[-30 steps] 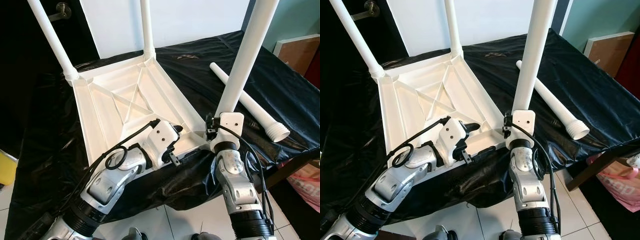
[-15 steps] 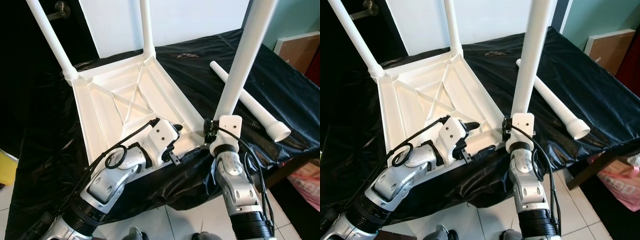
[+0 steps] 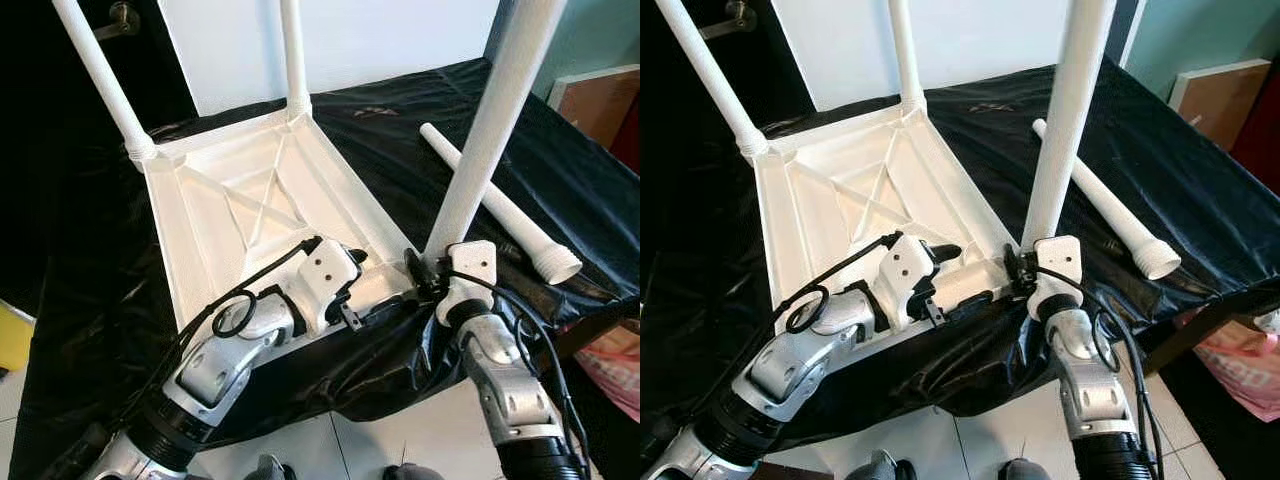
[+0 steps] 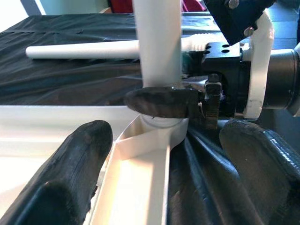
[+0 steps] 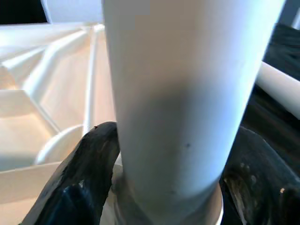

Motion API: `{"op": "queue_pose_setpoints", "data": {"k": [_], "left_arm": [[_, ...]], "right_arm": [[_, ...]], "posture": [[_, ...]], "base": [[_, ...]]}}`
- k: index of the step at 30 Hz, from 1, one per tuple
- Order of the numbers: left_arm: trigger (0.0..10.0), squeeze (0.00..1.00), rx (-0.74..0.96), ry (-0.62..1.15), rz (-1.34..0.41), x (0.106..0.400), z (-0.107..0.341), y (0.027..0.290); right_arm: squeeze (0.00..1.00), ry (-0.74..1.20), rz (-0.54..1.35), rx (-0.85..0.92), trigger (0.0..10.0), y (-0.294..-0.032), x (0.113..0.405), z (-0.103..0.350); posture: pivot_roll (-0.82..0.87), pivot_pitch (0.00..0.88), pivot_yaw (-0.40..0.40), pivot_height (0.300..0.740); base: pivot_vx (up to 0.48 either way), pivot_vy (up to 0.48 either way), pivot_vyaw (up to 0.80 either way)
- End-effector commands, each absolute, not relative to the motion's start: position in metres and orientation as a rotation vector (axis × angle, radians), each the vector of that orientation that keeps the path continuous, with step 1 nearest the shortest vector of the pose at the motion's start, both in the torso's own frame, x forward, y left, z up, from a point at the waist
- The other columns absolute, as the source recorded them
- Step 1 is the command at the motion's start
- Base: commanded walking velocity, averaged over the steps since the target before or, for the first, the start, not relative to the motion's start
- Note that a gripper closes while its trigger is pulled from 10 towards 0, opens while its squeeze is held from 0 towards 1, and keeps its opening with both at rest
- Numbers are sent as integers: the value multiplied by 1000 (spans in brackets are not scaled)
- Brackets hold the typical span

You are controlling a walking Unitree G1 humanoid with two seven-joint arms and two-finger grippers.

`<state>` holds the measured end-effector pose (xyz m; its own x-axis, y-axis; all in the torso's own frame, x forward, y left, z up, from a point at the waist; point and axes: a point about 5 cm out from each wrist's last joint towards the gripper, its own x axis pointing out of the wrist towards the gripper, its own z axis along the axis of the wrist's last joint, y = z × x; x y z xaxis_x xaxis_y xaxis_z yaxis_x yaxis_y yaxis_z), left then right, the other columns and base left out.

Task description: Building children table

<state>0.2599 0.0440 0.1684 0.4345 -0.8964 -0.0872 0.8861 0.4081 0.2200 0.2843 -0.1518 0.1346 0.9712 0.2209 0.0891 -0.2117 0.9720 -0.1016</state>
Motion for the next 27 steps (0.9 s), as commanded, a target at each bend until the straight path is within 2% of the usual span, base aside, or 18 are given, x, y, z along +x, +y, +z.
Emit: {"op": "queue_pose_setpoints", "data": {"k": [1, 8, 22, 23, 24, 25, 26, 27], "left_arm": [[10000, 0, 272, -28, -1256, 255, 165, 41], [10000, 0, 278, -33, -1258, 256, 166, 40], [10000, 0, 280, -37, -1250, 257, 167, 41], [10000, 0, 279, -37, -1249, 257, 167, 41], [10000, 0, 279, -37, -1249, 257, 167, 41], [10000, 0, 277, -38, -1247, 257, 168, 41], [10000, 0, 277, -39, -1245, 257, 168, 41], [10000, 0, 277, -39, -1245, 257, 168, 41]], "right_arm": [[0, -127, 309, -98, 10000, -149, 284, 139], [0, -125, 492, -184, 10000, -158, 292, 148], [0, -59, 647, -263, 10000, -160, 308, 141], [0, -56, 647, -267, 7059, -160, 309, 139], [0, -56, 647, -267, 7059, -160, 309, 139], [0, -50, 649, -264, 1020, -161, 311, 137], [0, -49, 650, -259, 0, -162, 312, 136], [0, -49, 650, -259, 0, -162, 312, 136]], "posture": [[-90, 68, 68, 740], [-88, 58, 65, 740], [-76, 56, 58, 740], [-73, 60, 57, 740], [-73, 60, 57, 740], [-70, 61, 56, 740], [-68, 63, 56, 740], [-68, 63, 56, 740]], "base": [[0, 0, 0], [0, 0, 0], [0, 0, 0], [0, 0, 0], [0, 0, 0], [0, 0, 0], [0, 0, 0], [0, 0, 0]]}}
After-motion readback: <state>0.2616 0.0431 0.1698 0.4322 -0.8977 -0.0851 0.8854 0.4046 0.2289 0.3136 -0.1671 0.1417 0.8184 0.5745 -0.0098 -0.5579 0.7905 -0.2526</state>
